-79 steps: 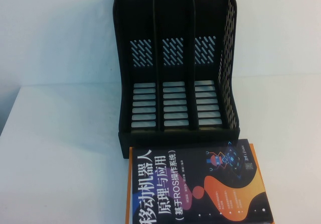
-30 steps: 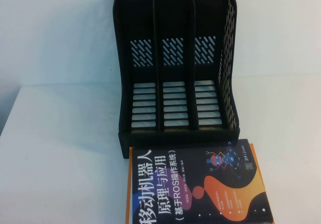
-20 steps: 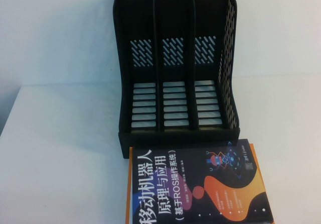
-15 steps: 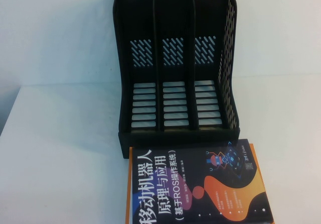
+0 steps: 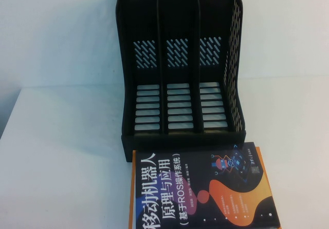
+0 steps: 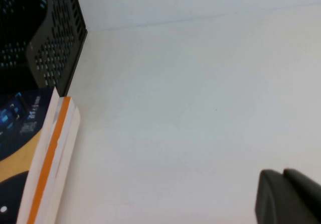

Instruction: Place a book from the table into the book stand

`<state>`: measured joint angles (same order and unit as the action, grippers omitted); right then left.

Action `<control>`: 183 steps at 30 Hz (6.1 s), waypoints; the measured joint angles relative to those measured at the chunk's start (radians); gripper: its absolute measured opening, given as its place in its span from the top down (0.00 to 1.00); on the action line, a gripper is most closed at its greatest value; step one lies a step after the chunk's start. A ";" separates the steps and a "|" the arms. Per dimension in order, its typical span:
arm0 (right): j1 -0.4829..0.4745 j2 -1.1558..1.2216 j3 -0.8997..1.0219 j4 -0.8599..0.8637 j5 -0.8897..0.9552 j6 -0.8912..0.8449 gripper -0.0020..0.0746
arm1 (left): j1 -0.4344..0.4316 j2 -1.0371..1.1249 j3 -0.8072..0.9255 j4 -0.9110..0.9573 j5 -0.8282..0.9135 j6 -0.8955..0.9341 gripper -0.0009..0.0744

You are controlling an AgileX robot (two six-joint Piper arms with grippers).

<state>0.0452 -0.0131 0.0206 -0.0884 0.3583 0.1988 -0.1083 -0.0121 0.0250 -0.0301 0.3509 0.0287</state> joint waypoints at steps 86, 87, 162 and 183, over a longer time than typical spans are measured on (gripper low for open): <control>0.000 0.878 -0.571 0.454 0.231 -0.410 0.98 | 0.000 0.435 -0.455 -0.164 0.260 0.283 0.99; 0.000 0.931 -0.576 0.487 0.226 -0.447 0.98 | 0.000 0.435 -0.448 -0.164 0.260 0.278 0.99; 0.392 1.634 -0.831 0.845 0.049 -0.773 0.97 | 0.000 0.440 -0.375 -0.571 0.207 0.184 0.99; 0.392 1.691 -0.835 0.742 0.065 -0.761 0.97 | 0.000 0.440 -0.375 -0.602 0.352 0.181 0.99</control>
<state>0.4370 1.6778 -0.8146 0.6532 0.4230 -0.5621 -0.1083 0.4282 -0.3497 -0.6322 0.7027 0.2093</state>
